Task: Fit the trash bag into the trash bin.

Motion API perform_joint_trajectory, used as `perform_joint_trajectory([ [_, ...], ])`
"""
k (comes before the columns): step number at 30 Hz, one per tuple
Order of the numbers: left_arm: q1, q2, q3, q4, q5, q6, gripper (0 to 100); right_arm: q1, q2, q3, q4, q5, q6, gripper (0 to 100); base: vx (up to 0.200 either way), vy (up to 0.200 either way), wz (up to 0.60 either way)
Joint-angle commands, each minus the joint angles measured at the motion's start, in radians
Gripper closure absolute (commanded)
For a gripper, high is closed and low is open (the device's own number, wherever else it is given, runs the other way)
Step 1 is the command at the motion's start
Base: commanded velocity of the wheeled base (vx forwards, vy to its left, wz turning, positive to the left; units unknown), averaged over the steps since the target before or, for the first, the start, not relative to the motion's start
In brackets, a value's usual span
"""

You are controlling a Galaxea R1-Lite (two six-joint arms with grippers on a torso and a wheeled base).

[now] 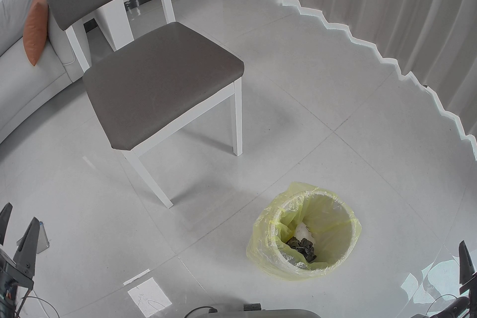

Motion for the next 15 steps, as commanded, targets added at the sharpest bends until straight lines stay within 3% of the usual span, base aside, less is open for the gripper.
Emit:
perform_joint_trajectory([
  [1,0.072,-0.171,0.019,0.1,-0.061,-0.007,0,0.005,-0.036,0.019,0.058,-0.075,-0.049,0,0.0,0.0,0.0],
  [6,0.095,-0.34,0.033,0.289,-0.094,0.011,0,0.005,-0.036,0.019,0.055,-0.058,0.018,0,0.0,0.0,0.0],
  [15,0.095,-0.334,0.105,0.282,-0.019,0.054,0,0.005,-0.036,0.019,0.071,0.008,-0.059,0,0.0,0.0,0.0],
])
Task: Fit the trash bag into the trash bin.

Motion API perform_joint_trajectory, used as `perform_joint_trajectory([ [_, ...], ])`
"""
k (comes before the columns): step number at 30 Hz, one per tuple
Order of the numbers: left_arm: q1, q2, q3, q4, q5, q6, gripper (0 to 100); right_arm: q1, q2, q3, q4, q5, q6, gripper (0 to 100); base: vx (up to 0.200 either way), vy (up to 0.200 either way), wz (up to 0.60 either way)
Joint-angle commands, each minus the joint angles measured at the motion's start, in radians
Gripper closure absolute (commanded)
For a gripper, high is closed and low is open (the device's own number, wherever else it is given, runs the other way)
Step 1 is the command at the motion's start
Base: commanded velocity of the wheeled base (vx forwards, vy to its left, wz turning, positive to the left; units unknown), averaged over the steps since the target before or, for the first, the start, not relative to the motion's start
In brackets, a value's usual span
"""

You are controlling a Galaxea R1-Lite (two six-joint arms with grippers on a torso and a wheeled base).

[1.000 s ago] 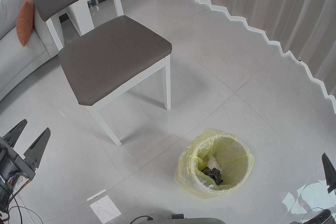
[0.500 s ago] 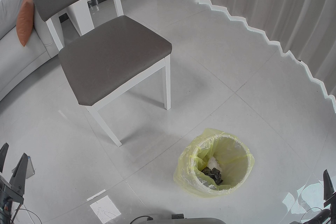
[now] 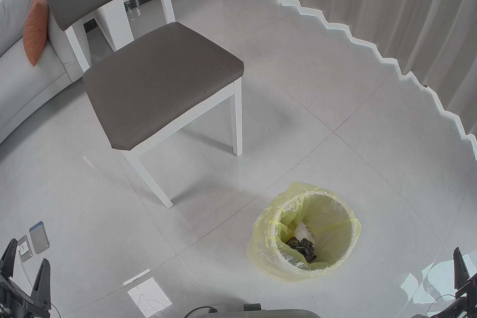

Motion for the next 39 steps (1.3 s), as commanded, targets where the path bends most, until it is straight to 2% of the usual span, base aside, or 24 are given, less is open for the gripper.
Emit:
perform_joint_trajectory([
  [1,0.005,-0.027,0.049,0.014,0.024,0.023,0,0.0,-0.012,0.018,0.007,0.017,-0.014,0,0.0,0.0,0.0],
  [4,0.007,-0.027,0.049,0.05,0.094,-0.032,0,0.0,-0.012,0.018,0.004,0.033,-0.011,0,0.0,0.0,0.0],
  [8,0.007,-0.027,0.049,0.077,0.157,-0.037,0,0.0,-0.012,0.018,0.005,0.033,-0.017,0,0.0,0.0,0.0],
  [9,0.007,-0.027,0.049,0.079,0.202,-0.031,0,0.0,-0.012,0.018,0.007,0.034,-0.02,0,0.0,0.0,0.0],
  [10,0.007,-0.027,0.049,0.079,0.202,-0.031,0,0.0,-0.012,0.018,0.007,0.034,-0.02,0,0.0,0.0,0.0],
  [11,0.007,-0.027,0.049,0.079,0.246,-0.031,0,0.0,-0.012,0.018,0.01,0.019,-0.034,0,0.0,0.0,0.0],
  [14,0.007,-0.027,0.049,0.08,0.28,-0.035,0,-0.002,-0.012,0.018,0.056,-0.036,-0.044,0,0.0,0.0,0.0],
  [15,0.005,-0.027,0.049,0.08,0.288,-0.034,0,-0.002,-0.012,0.018,0.061,-0.036,-0.035,0,0.0,0.0,0.0],
  [18,0.005,-0.025,0.049,0.082,0.286,-0.029,0,-0.002,-0.012,0.018,0.05,-0.035,-0.027,0,0.0,0.0,0.0],
  [23,0.009,-0.022,0.049,0.088,0.196,-0.023,0,-0.002,-0.012,0.018,0.05,-0.033,-0.027,0,0.0,0.0,0.0],
  [27,0.022,-0.01,0.049,0.088,0.196,-0.02,0,-0.002,-0.012,0.018,0.05,-0.033,-0.027,0,0.0,0.0,0.0],
  [30,0.028,-0.01,0.049,0.096,0.268,0.002,0,-0.002,-0.012,0.018,0.05,-0.032,-0.034,0,0.0,0.0,0.0],
  [31,0.028,-0.01,0.049,0.097,0.271,0.0,0,-0.002,-0.012,0.018,0.05,-0.032,-0.034,0,0.0,0.0,0.0],
  [34,0.025,-0.008,0.047,0.102,0.266,-0.015,0,-0.002,-0.012,0.018,0.05,-0.032,-0.032,0,0.0,0.0,0.0],
  [39,0.022,-0.008,0.027,0.162,0.226,0.011,0,-0.002,-0.012,0.018,0.05,-0.032,-0.032,0,0.0,0.0,0.0],
])
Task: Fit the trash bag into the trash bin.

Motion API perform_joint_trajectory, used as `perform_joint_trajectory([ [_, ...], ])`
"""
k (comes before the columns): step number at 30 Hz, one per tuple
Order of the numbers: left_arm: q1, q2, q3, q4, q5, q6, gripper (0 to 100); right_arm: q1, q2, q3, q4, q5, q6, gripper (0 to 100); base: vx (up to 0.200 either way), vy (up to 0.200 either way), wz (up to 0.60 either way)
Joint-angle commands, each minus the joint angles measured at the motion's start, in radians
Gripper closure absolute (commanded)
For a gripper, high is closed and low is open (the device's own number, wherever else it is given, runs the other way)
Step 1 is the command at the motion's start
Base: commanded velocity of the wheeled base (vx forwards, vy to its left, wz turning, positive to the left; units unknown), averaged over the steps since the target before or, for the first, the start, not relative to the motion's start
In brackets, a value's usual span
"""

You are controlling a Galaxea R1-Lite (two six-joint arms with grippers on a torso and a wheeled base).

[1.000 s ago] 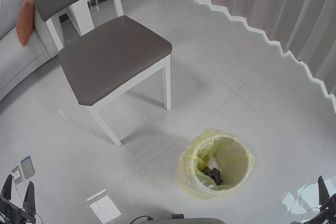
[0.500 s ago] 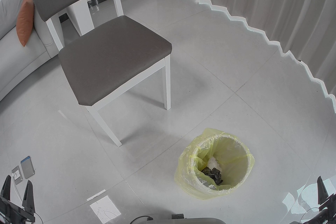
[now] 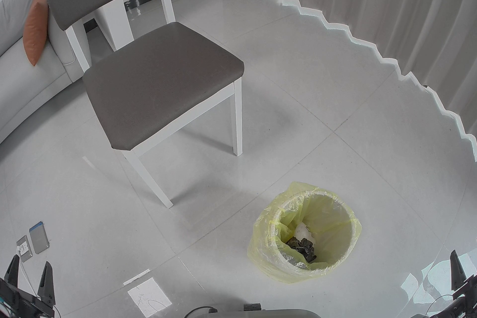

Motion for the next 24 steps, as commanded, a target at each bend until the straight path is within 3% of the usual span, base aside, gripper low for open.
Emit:
perform_joint_trajectory([
  [1,-0.003,0.009,-0.005,0.023,-0.044,0.028,0,0.0,-0.013,0.018,0.0,0.0,0.0,0,0.0,0.0,0.0],
  [5,-0.004,0.009,0.008,0.017,-0.074,0.047,0,0.0,-0.013,0.018,0.0,0.002,0.0,0,0.0,0.0,0.0],
  [24,-0.05,-0.069,0.01,0.006,-0.074,0.03,0,0.0,-0.013,0.018,0.003,0.003,0.001,0,0.0,0.0,0.0],
])
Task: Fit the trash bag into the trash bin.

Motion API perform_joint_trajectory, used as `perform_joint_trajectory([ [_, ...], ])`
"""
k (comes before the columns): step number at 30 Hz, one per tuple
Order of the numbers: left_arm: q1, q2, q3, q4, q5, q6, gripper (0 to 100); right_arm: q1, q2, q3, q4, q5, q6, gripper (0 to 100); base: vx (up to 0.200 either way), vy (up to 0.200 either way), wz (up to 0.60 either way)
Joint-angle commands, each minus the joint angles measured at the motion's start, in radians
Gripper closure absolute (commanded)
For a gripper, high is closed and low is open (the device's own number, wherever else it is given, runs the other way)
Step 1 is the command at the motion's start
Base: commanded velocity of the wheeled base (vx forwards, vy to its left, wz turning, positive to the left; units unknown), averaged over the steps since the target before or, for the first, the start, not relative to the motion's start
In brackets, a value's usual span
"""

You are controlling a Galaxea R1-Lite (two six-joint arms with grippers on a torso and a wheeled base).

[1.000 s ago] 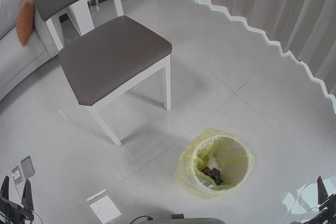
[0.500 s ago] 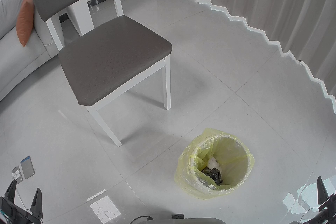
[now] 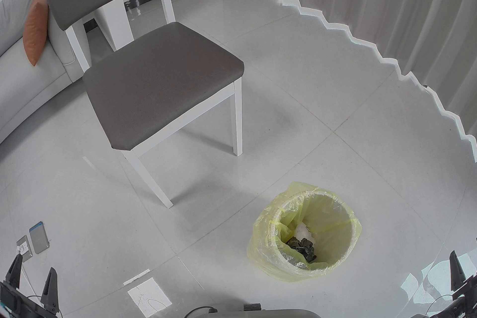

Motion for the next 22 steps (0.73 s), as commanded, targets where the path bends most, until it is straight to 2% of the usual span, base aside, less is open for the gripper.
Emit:
perform_joint_trajectory([
  [1,-0.002,-0.015,0.012,0.0,0.001,-0.002,0,-0.001,-0.014,0.018,-0.001,-0.003,0.007,0,0.0,0.0,0.0],
  [22,-0.002,-0.015,0.015,-0.005,0.002,0.024,0,-0.001,-0.014,0.018,0.001,-0.003,0.004,0,0.0,0.0,0.0],
])
